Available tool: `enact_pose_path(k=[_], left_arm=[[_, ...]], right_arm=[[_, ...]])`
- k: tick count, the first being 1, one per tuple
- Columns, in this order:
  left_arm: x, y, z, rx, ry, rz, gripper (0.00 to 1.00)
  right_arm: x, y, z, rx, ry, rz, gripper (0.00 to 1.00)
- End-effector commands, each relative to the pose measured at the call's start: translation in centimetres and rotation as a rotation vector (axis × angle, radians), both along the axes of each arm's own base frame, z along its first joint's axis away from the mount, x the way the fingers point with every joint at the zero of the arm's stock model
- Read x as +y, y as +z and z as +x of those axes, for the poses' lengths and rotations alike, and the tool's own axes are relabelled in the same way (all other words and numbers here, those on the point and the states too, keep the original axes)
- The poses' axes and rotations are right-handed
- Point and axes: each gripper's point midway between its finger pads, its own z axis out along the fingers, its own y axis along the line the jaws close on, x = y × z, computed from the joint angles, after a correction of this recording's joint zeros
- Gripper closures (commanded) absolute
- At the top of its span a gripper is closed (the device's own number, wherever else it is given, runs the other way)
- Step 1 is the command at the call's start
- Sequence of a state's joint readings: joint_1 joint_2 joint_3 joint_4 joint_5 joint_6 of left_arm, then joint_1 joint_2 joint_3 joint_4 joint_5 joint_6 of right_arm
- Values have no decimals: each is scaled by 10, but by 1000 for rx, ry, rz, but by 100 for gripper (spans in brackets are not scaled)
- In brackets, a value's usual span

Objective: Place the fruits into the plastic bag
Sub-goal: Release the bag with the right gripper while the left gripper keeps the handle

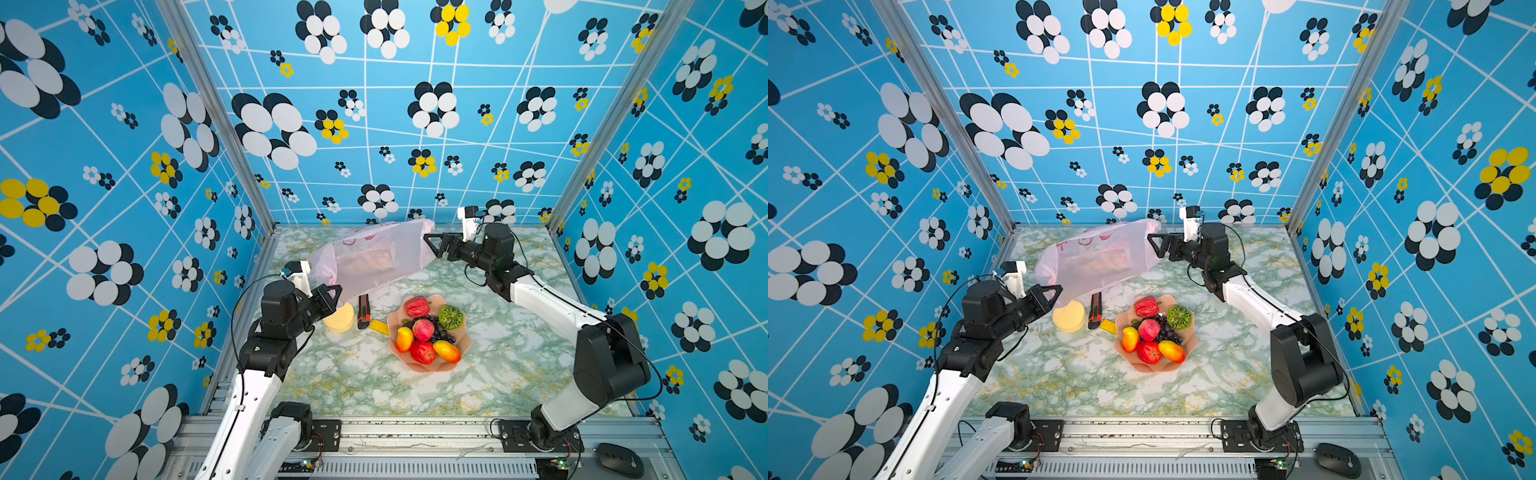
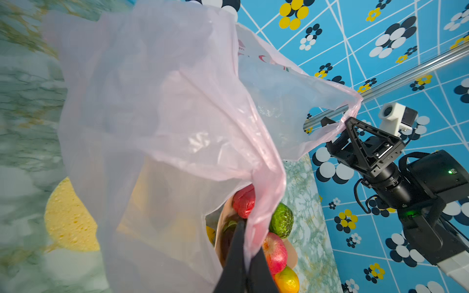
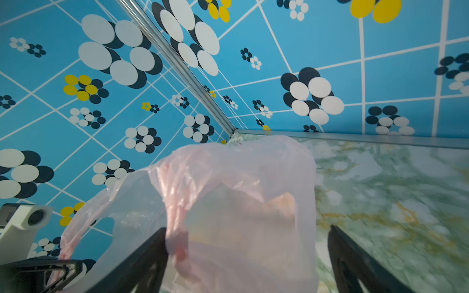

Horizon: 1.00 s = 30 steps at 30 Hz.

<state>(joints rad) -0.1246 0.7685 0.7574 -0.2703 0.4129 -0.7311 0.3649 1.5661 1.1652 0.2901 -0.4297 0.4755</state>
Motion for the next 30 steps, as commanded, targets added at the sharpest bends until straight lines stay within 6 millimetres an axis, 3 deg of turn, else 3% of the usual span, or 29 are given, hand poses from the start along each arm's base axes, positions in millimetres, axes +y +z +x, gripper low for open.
enact_pose_path(k=[1, 13, 19, 24, 30], left_arm=[[-13, 16, -2, -46, -32, -44, 100], [-40, 7, -4, -23, -91, -10, 100], [-42, 7, -5, -22, -97, -5, 100], [-44, 11, -8, -28, -104, -9, 100], [-43, 17, -11, -39, -104, -13, 100]], right_arm=[[-13, 1, -43, 98, 36, -67, 1], [-58, -31, -163, 324, 72, -275, 1], [-69, -80, -221, 417, 116, -531, 2], [-62, -111, -243, 413, 164, -659, 9], [-53, -134, -250, 324, 185, -821, 10]])
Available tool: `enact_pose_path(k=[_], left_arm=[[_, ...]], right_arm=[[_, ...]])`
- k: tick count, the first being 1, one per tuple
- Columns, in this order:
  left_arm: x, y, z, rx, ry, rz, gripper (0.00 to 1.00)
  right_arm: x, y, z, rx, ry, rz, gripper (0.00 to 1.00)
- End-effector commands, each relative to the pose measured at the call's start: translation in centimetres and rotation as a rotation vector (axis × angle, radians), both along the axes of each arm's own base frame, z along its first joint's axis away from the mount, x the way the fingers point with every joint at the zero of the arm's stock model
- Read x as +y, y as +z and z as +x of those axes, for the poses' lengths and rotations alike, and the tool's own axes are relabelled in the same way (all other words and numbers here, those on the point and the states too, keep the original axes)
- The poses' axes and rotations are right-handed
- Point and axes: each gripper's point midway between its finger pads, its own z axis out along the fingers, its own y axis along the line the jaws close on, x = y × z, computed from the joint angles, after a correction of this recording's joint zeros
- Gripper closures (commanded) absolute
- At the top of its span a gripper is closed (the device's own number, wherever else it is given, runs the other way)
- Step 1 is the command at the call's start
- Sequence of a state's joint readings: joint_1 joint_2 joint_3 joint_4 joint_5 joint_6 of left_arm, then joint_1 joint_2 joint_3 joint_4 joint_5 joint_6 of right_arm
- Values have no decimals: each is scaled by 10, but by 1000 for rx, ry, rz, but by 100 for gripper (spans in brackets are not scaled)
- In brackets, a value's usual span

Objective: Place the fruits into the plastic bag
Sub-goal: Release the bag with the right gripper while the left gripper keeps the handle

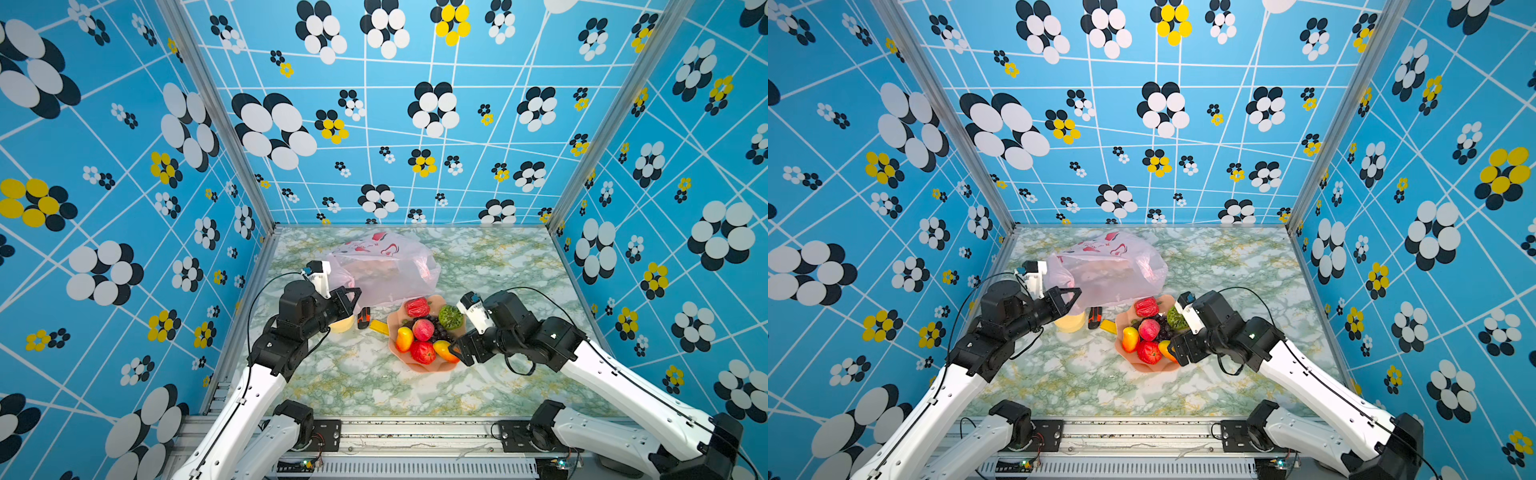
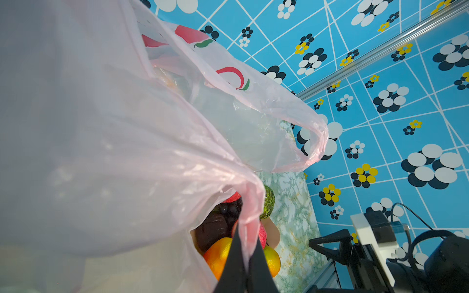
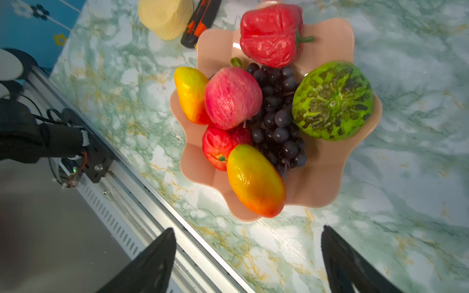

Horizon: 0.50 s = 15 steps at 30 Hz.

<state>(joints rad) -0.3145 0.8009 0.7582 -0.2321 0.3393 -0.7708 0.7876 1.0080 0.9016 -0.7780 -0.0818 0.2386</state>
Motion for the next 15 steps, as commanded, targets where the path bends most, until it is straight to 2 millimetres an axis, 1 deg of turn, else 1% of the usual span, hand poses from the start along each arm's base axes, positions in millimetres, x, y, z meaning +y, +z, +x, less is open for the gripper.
enact_pose_path(k=[1, 5, 7, 10, 15], left_arm=[[1, 20, -2, -50, 4, -10, 100], [1, 26, -5, -61, 1, -8, 100], [2, 28, -5, -65, 2, -6, 100], [2, 31, -5, -71, 1, -3, 100], [0, 36, -4, -78, -5, -4, 100]], right_arm=[[-8, -14, 6, -76, 0, -115, 10], [-5, -31, 10, -91, 19, -196, 11], [-3, -36, 11, -92, 26, -216, 11], [4, -42, 14, -96, 36, -221, 12], [13, -49, 18, -91, 46, -223, 16]])
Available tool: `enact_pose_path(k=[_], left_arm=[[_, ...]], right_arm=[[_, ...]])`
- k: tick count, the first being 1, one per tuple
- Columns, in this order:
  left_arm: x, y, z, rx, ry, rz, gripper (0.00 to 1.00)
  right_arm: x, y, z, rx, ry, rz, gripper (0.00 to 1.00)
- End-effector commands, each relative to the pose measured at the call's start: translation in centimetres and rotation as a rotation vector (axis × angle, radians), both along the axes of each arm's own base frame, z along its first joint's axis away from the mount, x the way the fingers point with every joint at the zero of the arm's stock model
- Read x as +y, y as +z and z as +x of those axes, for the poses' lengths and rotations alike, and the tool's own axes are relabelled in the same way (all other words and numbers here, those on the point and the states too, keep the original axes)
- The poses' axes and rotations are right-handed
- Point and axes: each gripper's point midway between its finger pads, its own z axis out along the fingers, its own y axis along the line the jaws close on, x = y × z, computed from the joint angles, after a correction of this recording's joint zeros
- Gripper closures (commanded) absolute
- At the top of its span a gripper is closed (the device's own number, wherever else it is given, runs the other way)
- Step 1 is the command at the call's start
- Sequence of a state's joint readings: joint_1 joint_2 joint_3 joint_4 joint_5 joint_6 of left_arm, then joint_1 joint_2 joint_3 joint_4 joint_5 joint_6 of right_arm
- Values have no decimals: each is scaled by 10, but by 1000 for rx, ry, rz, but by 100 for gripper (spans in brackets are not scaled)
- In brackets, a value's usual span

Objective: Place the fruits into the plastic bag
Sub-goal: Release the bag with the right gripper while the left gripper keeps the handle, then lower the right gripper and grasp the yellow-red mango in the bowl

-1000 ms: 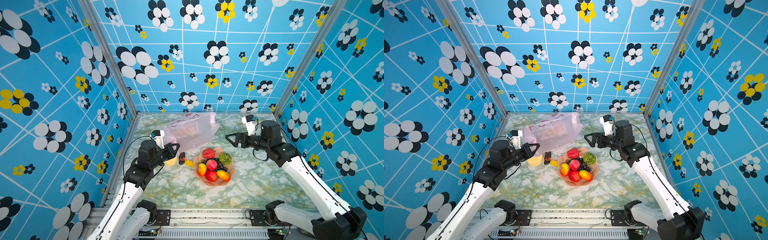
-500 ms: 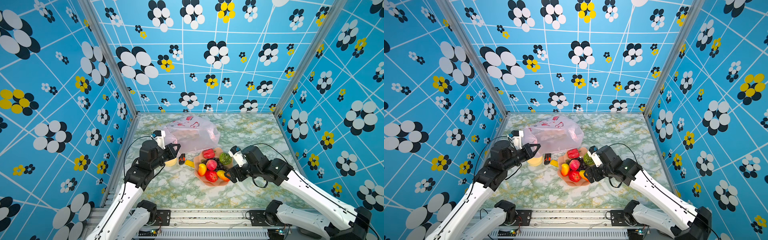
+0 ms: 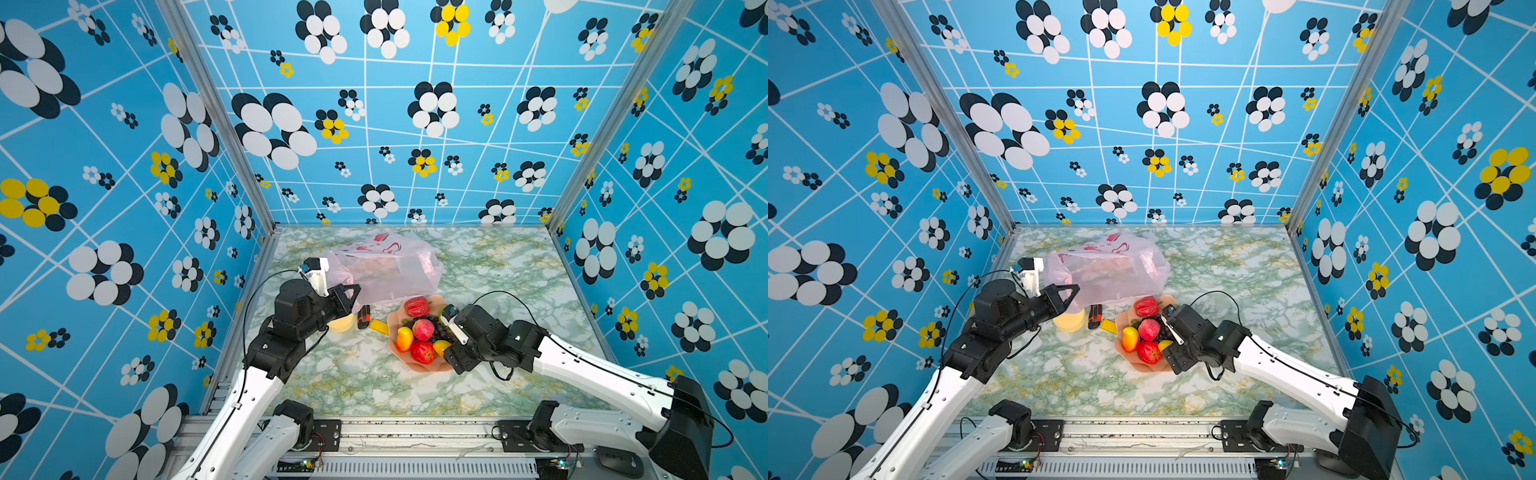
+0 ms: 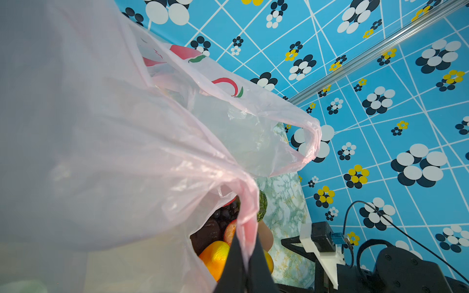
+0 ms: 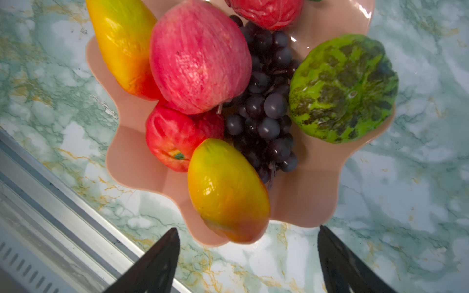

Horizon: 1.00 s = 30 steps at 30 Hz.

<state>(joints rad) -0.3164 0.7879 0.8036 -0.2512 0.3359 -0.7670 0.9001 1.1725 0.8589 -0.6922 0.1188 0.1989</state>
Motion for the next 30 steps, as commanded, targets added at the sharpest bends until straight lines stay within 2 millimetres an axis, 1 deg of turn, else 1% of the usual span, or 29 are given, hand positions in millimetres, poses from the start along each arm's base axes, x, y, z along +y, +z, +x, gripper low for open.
enact_pose_path(k=[1, 8, 12, 16, 30], left_arm=[[-1, 17, -2, -41, -6, 3, 100], [-1, 20, -2, -45, -7, 7, 100], [-1, 19, 0, -43, -8, 9, 100], [-2, 20, 0, -43, -11, 9, 100], [-3, 23, -1, -38, -12, 4, 100]], right_arm=[[7, -4, 6, -24, 6, -2, 17], [18, -14, 4, 7, 28, -15, 20], [19, -21, 4, 20, 32, -31, 20], [17, -23, 6, 6, 21, -40, 21], [10, -38, 7, 7, 5, -79, 35]])
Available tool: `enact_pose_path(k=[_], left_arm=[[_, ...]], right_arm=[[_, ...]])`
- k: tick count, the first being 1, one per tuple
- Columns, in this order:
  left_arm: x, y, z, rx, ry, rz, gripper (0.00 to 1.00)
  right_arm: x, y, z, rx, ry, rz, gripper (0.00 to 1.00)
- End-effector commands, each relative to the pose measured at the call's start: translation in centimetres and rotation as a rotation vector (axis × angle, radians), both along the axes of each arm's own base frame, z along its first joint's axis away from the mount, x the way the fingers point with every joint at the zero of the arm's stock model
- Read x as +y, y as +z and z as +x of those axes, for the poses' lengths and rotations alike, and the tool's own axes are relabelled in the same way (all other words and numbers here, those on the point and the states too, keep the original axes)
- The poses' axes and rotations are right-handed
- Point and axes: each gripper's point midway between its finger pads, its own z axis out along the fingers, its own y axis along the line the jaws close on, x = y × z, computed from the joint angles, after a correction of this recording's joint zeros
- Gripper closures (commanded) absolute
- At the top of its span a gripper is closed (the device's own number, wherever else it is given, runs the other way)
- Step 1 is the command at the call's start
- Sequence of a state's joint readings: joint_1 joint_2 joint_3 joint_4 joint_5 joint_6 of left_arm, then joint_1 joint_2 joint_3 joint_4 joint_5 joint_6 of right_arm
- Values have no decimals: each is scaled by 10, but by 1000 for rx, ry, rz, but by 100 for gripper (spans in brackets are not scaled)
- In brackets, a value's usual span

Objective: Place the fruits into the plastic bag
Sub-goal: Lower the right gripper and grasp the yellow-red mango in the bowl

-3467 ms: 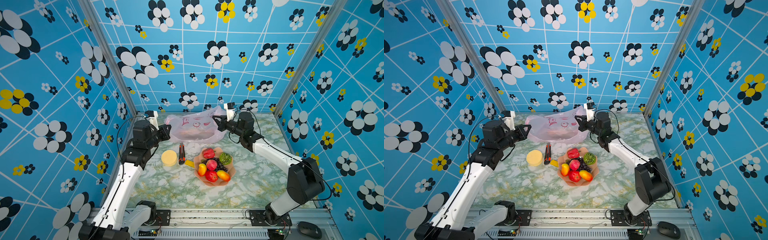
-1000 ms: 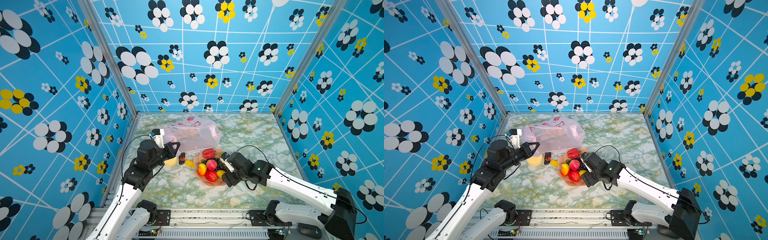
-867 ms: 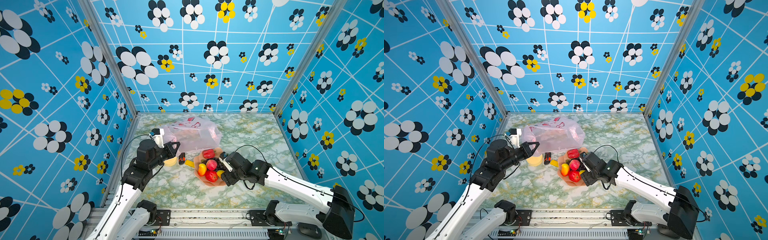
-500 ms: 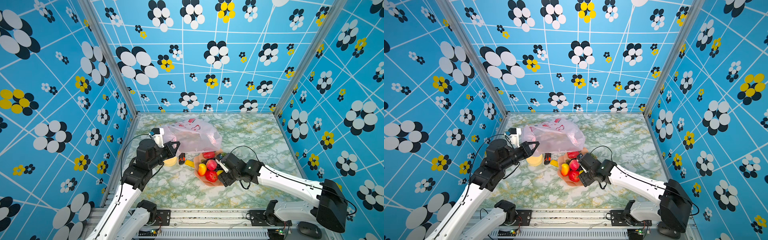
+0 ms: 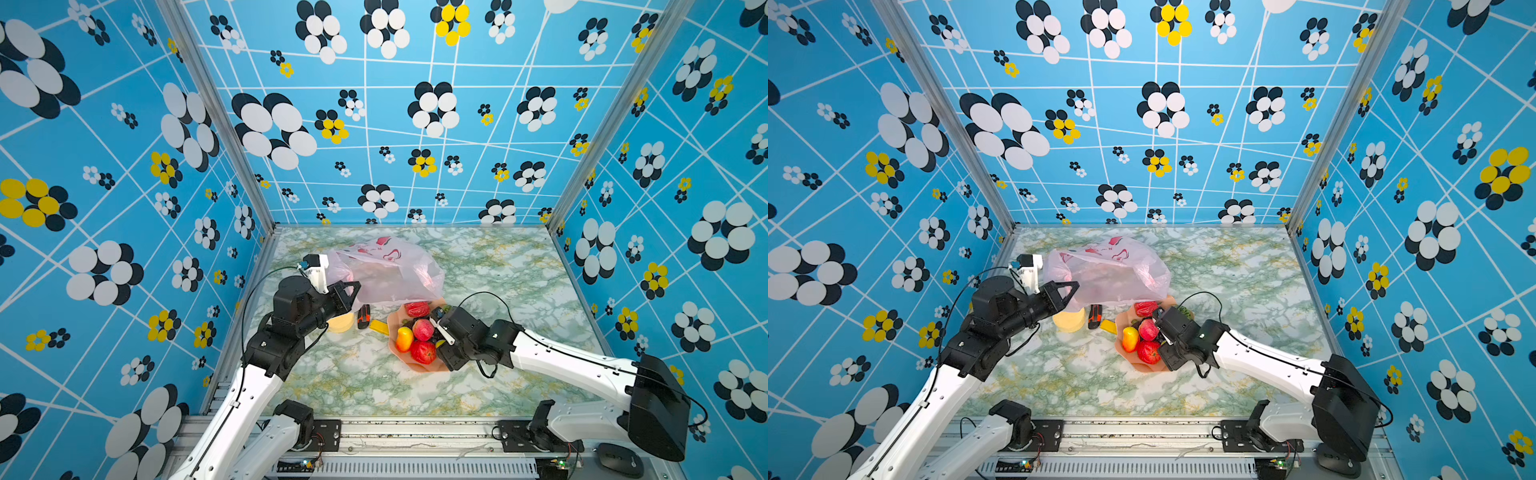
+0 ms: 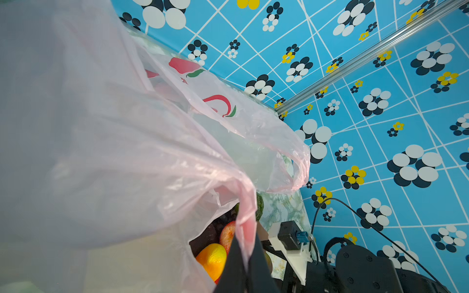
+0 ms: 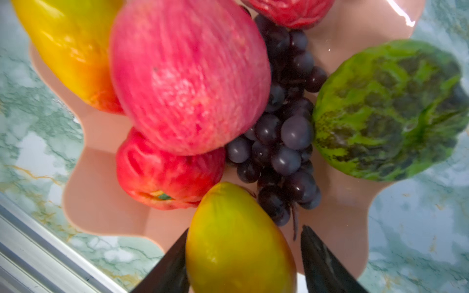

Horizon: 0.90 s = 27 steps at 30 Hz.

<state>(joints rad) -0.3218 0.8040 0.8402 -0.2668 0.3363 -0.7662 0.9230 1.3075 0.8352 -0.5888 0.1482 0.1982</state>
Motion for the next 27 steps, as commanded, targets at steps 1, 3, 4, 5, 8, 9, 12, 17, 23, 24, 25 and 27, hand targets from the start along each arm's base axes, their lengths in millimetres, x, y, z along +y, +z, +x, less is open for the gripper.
enact_pose_path(k=[1, 3, 4, 5, 8, 9, 12, 17, 23, 24, 25, 27], left_arm=[[-1, 14, -2, -32, -7, 5, 100], [-1, 14, -2, -31, -5, 4, 100], [-1, 14, -2, -30, -5, 5, 100], [-1, 14, -2, -29, -5, 3, 100], [-2, 14, -1, -27, -4, 4, 100], [-2, 13, -1, -25, -4, 4, 100], [-3, 13, -1, -22, -4, 4, 100], [-5, 13, 0, -19, -9, 2, 100], [-7, 15, 0, -21, -14, 1, 100], [-7, 15, 0, -21, -15, 1, 100], [-7, 15, 0, -23, -15, 1, 100], [-8, 16, 0, -24, -16, -3, 100]], right_arm=[[-4, -5, -2, -6, -9, -17, 37], [-5, -5, -2, -6, -13, -16, 39], [-5, -4, -2, -8, -17, -9, 43], [-5, -3, -2, -8, -18, -7, 45], [-5, 1, -3, -18, -19, 11, 50], [-5, 3, -3, -22, -20, 17, 50], [-6, 8, -3, -37, -21, 35, 50], [-6, 23, -4, -59, -31, 85, 50], [-2, 64, -6, -74, -59, 242, 50], [0, 72, -7, -74, -62, 282, 50], [2, 82, -9, -73, -64, 328, 50], [6, 107, -12, -77, -64, 431, 50]])
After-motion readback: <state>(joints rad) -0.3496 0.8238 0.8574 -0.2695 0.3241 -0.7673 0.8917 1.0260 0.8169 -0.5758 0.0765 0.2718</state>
